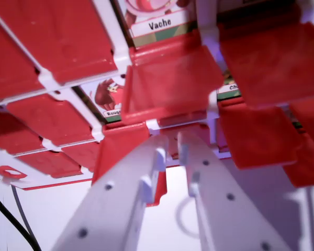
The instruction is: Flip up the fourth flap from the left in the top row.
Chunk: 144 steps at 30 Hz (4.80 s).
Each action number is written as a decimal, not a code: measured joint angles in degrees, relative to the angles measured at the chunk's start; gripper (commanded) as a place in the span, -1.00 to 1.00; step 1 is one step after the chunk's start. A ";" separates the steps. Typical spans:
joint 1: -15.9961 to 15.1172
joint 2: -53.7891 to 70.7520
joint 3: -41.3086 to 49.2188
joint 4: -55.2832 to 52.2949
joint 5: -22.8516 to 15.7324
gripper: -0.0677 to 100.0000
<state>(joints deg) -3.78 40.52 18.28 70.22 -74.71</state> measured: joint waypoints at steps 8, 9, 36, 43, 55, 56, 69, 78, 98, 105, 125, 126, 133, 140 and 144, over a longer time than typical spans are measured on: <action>0.00 -1.93 -0.88 -2.55 0.00 -0.95; 0.00 -2.20 -0.88 -2.90 0.00 -0.95; 0.26 -4.13 -1.23 -10.99 2.72 -0.95; 0.88 -4.83 -3.52 -13.45 2.72 -0.95; 0.97 -5.19 -3.52 -15.64 3.25 -0.95; 0.97 -5.19 -3.52 -15.64 3.25 -0.95; 0.88 -5.19 -3.52 -12.48 2.72 -0.95; -0.88 4.57 -2.20 -4.04 2.72 -0.95; -1.32 43.42 27.33 4.48 0.70 -0.95; -1.32 58.89 41.31 2.64 -0.97 -0.95; -1.58 83.58 60.38 -1.23 -4.39 -0.95; -1.58 84.11 61.00 -1.23 -4.57 -0.95; -0.62 87.36 63.63 -1.23 -5.10 -0.95; -0.62 87.71 63.81 -1.23 -5.01 -0.95; -0.62 88.59 64.51 -1.23 -5.01 -0.95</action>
<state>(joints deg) -4.39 129.11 82.79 68.99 -79.72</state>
